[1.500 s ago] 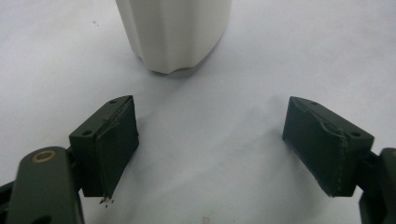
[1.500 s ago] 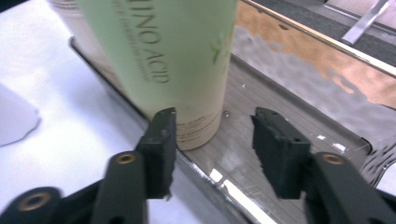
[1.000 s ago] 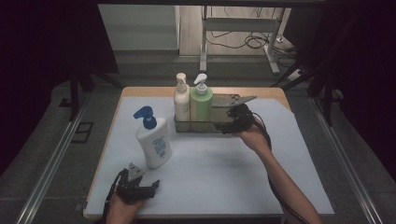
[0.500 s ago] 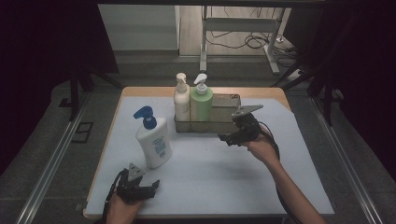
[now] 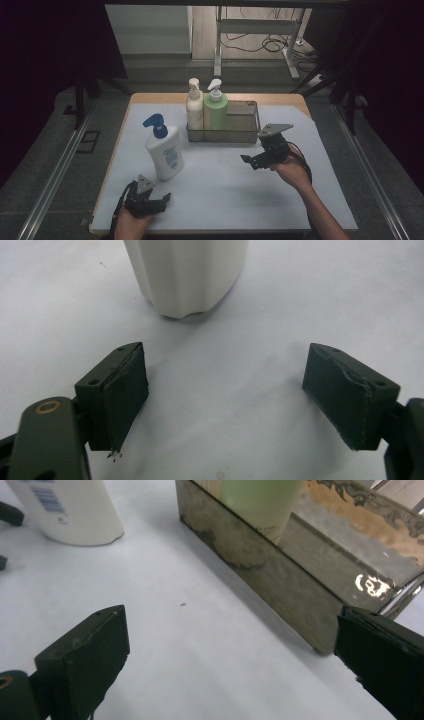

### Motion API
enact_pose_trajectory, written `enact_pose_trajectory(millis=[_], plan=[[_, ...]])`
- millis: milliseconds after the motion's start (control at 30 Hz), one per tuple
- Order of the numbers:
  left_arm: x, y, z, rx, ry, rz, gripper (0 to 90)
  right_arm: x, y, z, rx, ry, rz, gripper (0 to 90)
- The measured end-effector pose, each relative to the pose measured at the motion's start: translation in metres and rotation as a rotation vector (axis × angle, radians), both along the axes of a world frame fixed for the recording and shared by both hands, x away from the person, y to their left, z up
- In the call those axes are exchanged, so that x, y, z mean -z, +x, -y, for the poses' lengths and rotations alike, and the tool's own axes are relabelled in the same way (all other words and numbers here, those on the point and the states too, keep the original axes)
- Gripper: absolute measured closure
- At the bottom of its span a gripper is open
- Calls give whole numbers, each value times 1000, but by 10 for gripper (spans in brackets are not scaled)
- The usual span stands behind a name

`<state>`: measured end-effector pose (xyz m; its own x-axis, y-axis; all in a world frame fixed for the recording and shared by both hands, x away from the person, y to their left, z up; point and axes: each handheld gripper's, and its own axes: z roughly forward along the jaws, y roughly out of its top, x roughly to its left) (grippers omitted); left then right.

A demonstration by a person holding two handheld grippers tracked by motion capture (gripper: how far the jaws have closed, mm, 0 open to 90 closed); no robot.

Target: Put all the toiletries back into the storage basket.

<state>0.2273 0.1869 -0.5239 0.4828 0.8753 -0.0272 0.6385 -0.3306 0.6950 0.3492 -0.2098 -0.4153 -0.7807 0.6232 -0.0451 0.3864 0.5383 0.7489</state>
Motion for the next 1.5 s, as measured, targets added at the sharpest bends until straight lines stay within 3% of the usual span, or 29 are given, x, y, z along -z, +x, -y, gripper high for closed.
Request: enact_pose_trajectory(millis=[233,433,633,1133,1367,1500], plan=[[0,0,0,0,-2,2,178,4,-16,13,9,43,-15,0],[1,0,0,0,-3,5,177,9,-30,25,32,47,-5,0],[0,0,0,3,1,5,177,20,-42,35,60,65,-22,0],[0,0,0,1,-1,-4,178,63,-57,60,103,4,-40,0],[-1,1,0,-1,-5,-8,184,88,-61,67,126,11,-78,0],[-3,0,-2,-10,-2,-4,185,98,-62,67,126,-18,-97,0]])
